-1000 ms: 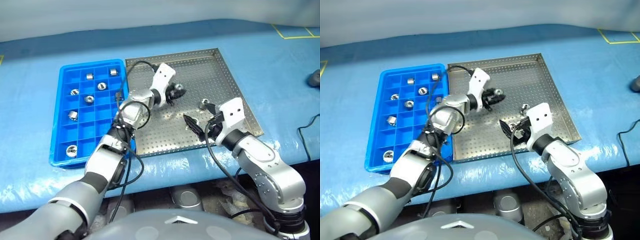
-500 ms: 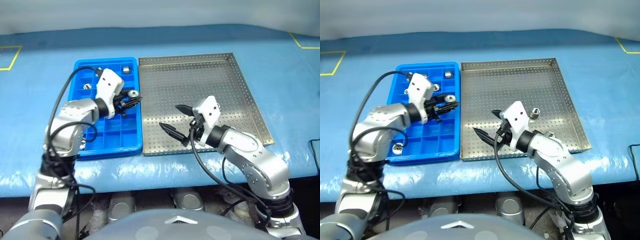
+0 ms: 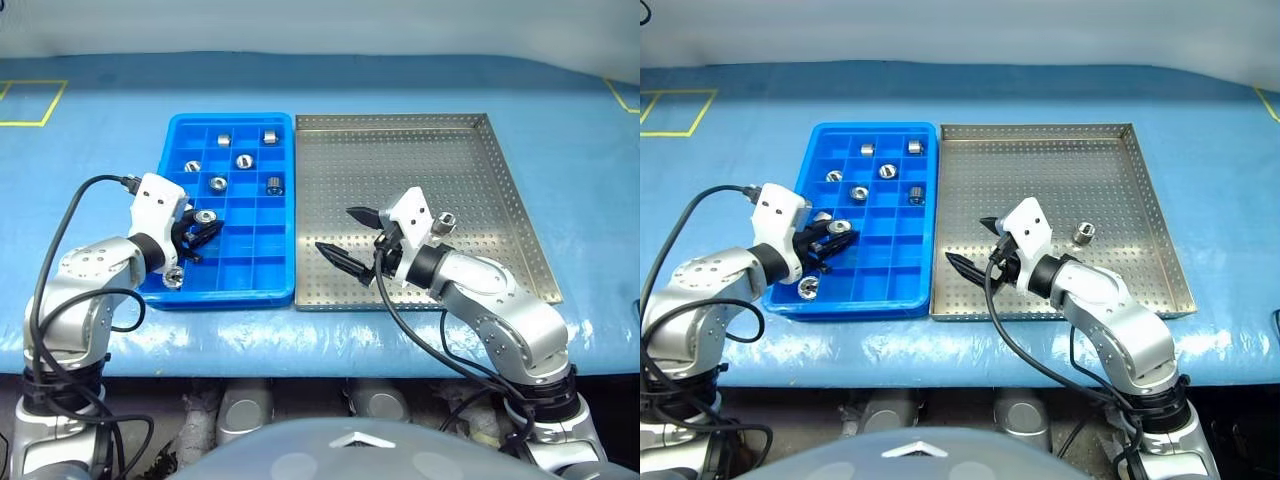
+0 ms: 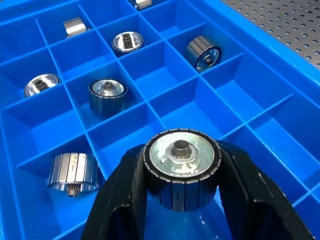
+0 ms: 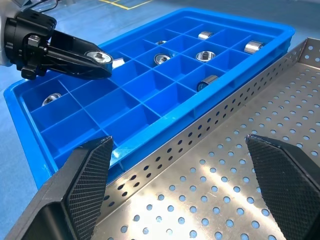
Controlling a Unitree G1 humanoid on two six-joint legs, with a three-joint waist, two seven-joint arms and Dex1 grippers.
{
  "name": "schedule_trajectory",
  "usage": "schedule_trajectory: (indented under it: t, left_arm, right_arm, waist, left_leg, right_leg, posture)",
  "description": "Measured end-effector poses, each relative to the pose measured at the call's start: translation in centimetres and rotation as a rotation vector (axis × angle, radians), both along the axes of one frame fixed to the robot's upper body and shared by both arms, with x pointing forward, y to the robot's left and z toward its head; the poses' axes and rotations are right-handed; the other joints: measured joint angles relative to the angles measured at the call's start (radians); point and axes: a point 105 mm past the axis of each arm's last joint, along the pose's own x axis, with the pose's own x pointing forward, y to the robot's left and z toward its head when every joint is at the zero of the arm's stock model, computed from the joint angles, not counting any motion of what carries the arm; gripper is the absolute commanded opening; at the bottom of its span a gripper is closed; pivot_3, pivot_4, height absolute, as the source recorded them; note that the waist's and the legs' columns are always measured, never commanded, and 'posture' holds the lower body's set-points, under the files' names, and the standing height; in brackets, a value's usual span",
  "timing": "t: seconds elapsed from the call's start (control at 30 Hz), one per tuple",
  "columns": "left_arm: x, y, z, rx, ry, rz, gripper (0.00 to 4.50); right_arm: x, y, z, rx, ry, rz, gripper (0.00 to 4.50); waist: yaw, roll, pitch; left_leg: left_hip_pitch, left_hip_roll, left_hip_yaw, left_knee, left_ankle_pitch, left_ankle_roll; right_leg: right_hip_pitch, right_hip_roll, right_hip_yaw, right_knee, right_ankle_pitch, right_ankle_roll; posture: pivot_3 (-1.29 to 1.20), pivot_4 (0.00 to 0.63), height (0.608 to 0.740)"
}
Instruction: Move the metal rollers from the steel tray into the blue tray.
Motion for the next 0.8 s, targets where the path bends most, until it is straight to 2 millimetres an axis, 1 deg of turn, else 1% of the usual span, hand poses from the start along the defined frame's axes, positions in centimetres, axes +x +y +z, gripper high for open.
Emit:
schedule_trajectory:
  t: [0.07, 0.13, 0.17, 0.3, 0.33, 0.4, 0.47, 0.57, 0.63, 0.67, 0.73, 0.8]
  left_arm:
    - [-0.2, 0.0, -0.4, 0.013, 0.013, 0.000, 1.68]
    - [-0.4, -0.1, -0.9, 0.019, 0.033, -0.006, 2.42]
    - [-0.5, -0.2, -1.1, 0.022, 0.039, -0.009, 2.65]
    - [-0.4, 0.1, -0.9, 0.042, 0.032, -0.005, 4.04]
    - [-0.3, 0.1, -0.8, 0.044, 0.028, -0.004, 4.31]
    - [-0.1, -0.1, -0.4, 0.042, 0.008, -0.009, 4.31]
    - [0.4, -0.8, 0.4, 0.013, -0.037, -0.032, 4.31]
    - [0.9, -4.5, 2.2, -0.145, -0.111, -0.162, 4.31]
    - [0.6, -7.7, 2.9, -0.212, -0.128, -0.304, 4.31]
    - [0.3, -8.8, 3.0, -0.225, -0.128, -0.357, 4.31]
    - [-0.1, -10.6, 3.0, -0.234, -0.126, -0.445, 4.31]
    - [-0.1, -11.3, 3.0, -0.238, -0.122, -0.482, 4.31]
  right_arm:
    - [0.1, -0.1, 0.0, -0.003, -0.003, -0.010, 4.50]
    - [0.3, -0.3, 0.1, -0.005, -0.007, -0.026, 4.50]
    - [0.4, -0.4, 0.1, -0.004, -0.009, -0.035, 4.50]
    - [0.8, -1.0, 0.3, 0.000, -0.020, -0.081, 4.50]
    - [1.0, -1.3, 0.4, 0.002, -0.022, -0.100, 4.50]
    - [1.4, -1.8, 0.5, 0.006, -0.025, -0.141, 4.50]
    - [1.8, -2.6, 0.5, 0.000, -0.027, -0.198, 4.50]
    - [2.3, -4.2, -0.5, -0.047, -0.001, -0.285, 4.50]
    - [2.7, -5.2, -1.4, -0.072, 0.033, -0.341, 4.50]
    - [2.9, -5.5, -1.7, -0.081, 0.041, -0.363, 4.50]
    - [3.3, -6.6, -2.2, -0.106, 0.062, -0.421, 4.50]
    - [3.4, -7.2, -2.2, -0.109, 0.066, -0.453, 4.50]
  waist:
    - [-0.001, 0.000, 0.000]
    - [-0.002, 0.000, 0.000]
    - [-0.002, 0.000, 0.000]
    - [-0.002, 0.000, 0.000]
    - [-0.002, 0.000, 0.000]
    - [-0.002, 0.000, 0.000]
    - [-0.001, 0.000, 0.000]
    - [0.007, 0.000, 0.000]
    - [0.007, 0.000, 0.000]
    - [0.006, 0.000, 0.000]
    - [-0.004, 0.000, 0.000]
    - [-0.015, 0.000, -0.001]
  left_leg:
    - [0.000, 0.000, 0.000, 0.000, 0.000, 0.000]
    - [0.000, 0.000, 0.000, -0.001, 0.000, 0.000]
    - [0.000, 0.000, 0.000, -0.001, 0.000, 0.000]
    - [0.000, 0.000, 0.000, -0.001, 0.000, 0.000]
    - [0.000, 0.000, 0.000, -0.001, 0.000, 0.000]
    - [0.000, 0.000, 0.000, -0.001, 0.000, 0.000]
    - [0.000, 0.000, 0.000, -0.001, 0.000, 0.000]
    - [0.000, -0.001, 0.001, 0.000, 0.000, 0.000]
    - [0.000, -0.001, 0.001, 0.000, 0.000, 0.000]
    - [0.000, -0.001, 0.001, 0.000, 0.000, 0.000]
    - [0.000, 0.000, 0.001, -0.001, 0.000, 0.000]
    - [0.000, 0.000, 0.001, -0.001, 0.000, 0.000]
  right_leg:
    - [0.000, 0.000, 0.000, 0.000, 0.000, 0.000]
    - [0.000, 0.000, 0.000, 0.000, 0.000, 0.000]
    - [0.000, 0.000, 0.000, 0.000, 0.000, 0.000]
    - [0.000, 0.000, 0.000, 0.000, 0.000, -0.001]
    - [0.000, 0.000, 0.000, 0.000, 0.000, -0.001]
    - [0.000, 0.000, 0.000, 0.000, 0.000, -0.001]
    - [0.000, 0.000, 0.000, 0.000, 0.000, -0.001]
    - [0.000, -0.001, 0.000, -0.001, 0.000, 0.000]
    - [0.000, -0.001, 0.000, -0.001, 0.000, 0.000]
    - [0.000, -0.001, 0.001, -0.001, 0.000, 0.000]
    - [0.000, 0.000, 0.001, -0.001, 0.000, 0.000]
    - [0.000, 0.000, 0.001, 0.000, 0.000, -0.001]
  posture:
    - [0.02, 0.150, 0.740]
    - [0.02, 0.150, 0.740]
    - [0.02, 0.150, 0.740]
    - [0.01, 0.150, 0.740]
    - [0.01, 0.150, 0.740]
    - [0.00, 0.150, 0.740]
    - [0.00, 0.150, 0.740]
    - [-0.01, 0.150, 0.740]
    - [-0.02, 0.150, 0.740]
    - [-0.02, 0.150, 0.740]
    - [-0.04, 0.150, 0.740]
    - [-0.05, 0.150, 0.740]
